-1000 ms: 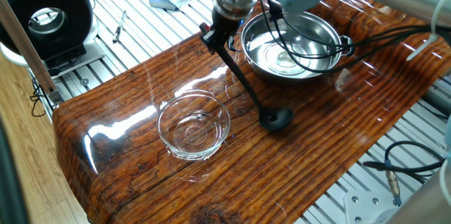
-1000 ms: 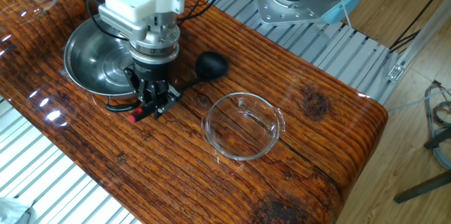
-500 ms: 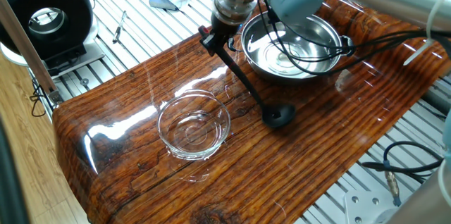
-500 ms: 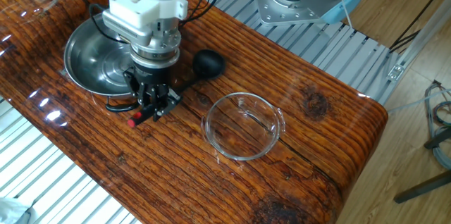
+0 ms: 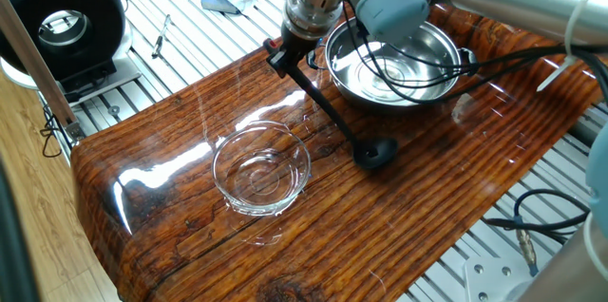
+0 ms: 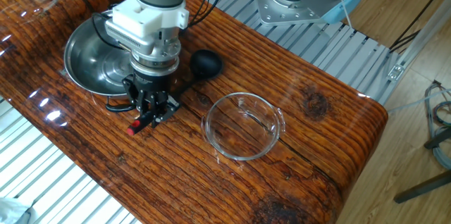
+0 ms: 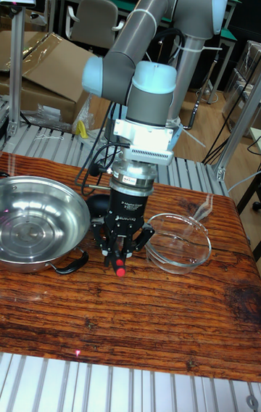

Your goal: Scoop water with a large spoon from one bowl to another

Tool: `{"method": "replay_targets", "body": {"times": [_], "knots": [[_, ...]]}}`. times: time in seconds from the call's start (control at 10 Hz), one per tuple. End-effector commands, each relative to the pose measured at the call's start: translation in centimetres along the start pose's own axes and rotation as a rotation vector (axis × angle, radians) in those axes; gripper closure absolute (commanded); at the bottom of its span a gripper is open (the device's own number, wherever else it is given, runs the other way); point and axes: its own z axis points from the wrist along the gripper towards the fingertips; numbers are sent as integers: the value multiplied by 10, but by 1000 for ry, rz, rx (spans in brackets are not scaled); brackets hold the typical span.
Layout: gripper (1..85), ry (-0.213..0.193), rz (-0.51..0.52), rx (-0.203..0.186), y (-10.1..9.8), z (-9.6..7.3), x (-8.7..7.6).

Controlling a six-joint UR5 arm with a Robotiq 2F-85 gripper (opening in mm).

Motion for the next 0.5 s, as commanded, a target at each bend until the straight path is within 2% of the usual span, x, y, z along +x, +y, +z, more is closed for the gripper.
{"method": "replay_targets", "body": {"times": [0.0, 0.4], "knots": [[847, -15, -2, -2, -1, 4, -3], [847, -13, -21, 11, -4, 4, -4]]}}
